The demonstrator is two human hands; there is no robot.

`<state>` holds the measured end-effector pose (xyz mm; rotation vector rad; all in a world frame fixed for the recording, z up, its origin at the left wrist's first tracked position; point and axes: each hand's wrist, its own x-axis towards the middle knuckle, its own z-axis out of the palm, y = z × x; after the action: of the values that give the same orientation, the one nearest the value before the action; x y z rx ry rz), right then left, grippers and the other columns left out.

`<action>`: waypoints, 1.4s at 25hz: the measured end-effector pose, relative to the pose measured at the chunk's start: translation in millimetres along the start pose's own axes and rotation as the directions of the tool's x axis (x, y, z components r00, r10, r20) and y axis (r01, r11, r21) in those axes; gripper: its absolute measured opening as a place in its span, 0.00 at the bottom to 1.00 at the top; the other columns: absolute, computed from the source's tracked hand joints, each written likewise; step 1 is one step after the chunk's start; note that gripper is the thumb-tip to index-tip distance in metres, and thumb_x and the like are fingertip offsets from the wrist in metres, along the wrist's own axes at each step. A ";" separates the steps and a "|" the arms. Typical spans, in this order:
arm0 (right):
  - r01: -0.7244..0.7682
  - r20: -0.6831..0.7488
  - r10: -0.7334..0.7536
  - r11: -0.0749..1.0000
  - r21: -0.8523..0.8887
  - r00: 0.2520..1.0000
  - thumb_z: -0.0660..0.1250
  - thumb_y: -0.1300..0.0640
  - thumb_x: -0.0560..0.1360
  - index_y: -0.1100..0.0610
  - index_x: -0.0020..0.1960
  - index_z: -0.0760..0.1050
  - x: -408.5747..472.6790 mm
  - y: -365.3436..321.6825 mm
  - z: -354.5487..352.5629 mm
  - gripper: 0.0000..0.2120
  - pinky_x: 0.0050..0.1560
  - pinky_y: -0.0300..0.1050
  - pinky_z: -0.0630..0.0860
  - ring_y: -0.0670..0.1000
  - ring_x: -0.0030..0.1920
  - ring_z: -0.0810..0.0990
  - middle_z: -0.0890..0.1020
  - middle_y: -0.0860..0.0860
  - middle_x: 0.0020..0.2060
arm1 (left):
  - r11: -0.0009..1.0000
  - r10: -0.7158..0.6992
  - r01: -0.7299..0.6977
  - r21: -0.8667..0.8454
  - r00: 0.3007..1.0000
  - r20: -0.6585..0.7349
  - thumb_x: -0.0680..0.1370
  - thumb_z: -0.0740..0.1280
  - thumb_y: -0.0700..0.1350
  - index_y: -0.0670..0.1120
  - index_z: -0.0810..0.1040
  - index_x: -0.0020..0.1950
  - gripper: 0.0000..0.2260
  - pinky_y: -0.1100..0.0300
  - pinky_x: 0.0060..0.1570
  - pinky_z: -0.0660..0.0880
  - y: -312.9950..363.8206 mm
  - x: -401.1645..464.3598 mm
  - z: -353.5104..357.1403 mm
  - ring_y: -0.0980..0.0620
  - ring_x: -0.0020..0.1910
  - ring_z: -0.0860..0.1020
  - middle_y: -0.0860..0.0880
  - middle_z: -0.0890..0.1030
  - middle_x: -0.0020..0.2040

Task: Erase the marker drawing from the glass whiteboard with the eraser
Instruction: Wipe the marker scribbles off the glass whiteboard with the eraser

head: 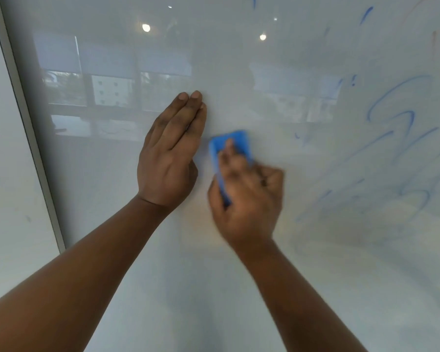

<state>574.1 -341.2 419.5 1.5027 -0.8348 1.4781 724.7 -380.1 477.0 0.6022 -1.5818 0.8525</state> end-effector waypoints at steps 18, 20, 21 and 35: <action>-0.186 -0.141 0.176 0.980 -0.066 0.974 0.73 0.63 0.73 0.61 0.59 0.82 -35.3 43.9 -26.2 0.15 0.54 0.47 0.71 0.53 0.51 0.82 0.82 0.55 0.64 | 1.000 -0.015 0.015 0.002 0.999 -0.050 0.77 0.51 0.25 0.35 0.72 0.70 0.24 0.52 0.74 0.64 3.9 -3.3 5.7 0.40 0.73 0.68 0.38 0.72 0.71; -0.076 -0.036 0.074 0.996 -0.048 0.997 0.75 0.63 0.71 0.60 0.59 0.83 -59.6 15.6 -19.1 0.16 0.54 0.47 0.73 0.53 0.53 0.85 0.82 0.53 0.64 | 0.999 -0.040 0.039 -0.012 0.998 -0.051 0.76 0.51 0.25 0.35 0.71 0.71 0.25 0.51 0.74 0.64 2.9 -2.5 3.3 0.39 0.73 0.68 0.38 0.72 0.71; -0.010 0.033 0.011 0.999 -0.039 0.999 0.75 0.63 0.70 0.60 0.57 0.84 -76.4 10.6 -26.6 0.15 0.52 0.47 0.74 0.52 0.52 0.86 0.82 0.52 0.63 | 0.998 -0.052 0.051 -0.025 0.998 -0.042 0.75 0.51 0.24 0.34 0.71 0.71 0.26 0.49 0.74 0.64 3.1 -2.1 2.0 0.38 0.73 0.68 0.37 0.72 0.70; -0.203 -0.044 0.199 0.972 -0.122 0.979 0.72 0.62 0.73 0.61 0.57 0.80 -83.4 59.1 -57.7 0.13 0.54 0.46 0.70 0.57 0.49 0.80 0.80 0.57 0.65 | 0.991 -0.133 0.133 -0.021 0.991 0.011 0.65 0.51 0.22 0.34 0.70 0.71 0.34 0.50 0.74 0.62 30.9 0.3 3.5 0.35 0.69 0.67 0.36 0.73 0.67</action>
<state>489.6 -322.3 340.3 1.3294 -1.0668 1.5593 698.5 -364.3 471.1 0.6887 -1.5391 0.7325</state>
